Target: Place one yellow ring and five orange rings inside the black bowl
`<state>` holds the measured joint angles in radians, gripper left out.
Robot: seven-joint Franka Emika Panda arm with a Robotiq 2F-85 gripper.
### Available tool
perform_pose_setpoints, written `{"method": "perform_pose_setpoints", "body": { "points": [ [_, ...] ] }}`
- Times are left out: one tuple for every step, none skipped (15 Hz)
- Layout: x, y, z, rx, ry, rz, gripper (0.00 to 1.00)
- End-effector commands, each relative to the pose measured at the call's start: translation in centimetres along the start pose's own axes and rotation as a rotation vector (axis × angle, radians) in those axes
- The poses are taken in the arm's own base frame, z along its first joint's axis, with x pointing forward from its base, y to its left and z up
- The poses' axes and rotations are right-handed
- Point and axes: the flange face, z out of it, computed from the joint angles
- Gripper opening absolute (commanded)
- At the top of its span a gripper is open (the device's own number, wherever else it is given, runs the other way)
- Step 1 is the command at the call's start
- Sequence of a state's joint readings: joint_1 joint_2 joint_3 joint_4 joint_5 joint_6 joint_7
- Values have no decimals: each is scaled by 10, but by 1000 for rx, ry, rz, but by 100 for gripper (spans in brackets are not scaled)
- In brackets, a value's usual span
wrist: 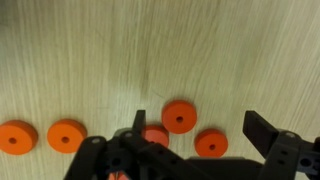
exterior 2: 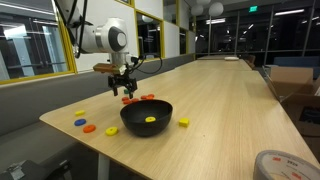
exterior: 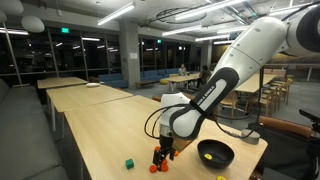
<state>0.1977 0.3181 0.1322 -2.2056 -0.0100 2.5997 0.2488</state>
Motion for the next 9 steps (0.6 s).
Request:
{"method": "perform_pose_setpoints", "body": {
  "points": [
    [9, -7, 14, -44, -3, 13, 100],
    [8, -8, 18, -46, -8, 15, 100],
    [8, -10, 21, -48, -7, 22, 100],
    [8, -11, 23, -47, -8, 27, 100],
    [9, -12, 25, -48, -9, 33, 100],
    [9, -13, 25, -50, -7, 37, 100],
    [10, -13, 24, -53, -4, 42, 100],
    [11, -13, 24, -57, 0, 47, 100],
    [12, -13, 22, -59, 2, 49, 100]
  ]
}}
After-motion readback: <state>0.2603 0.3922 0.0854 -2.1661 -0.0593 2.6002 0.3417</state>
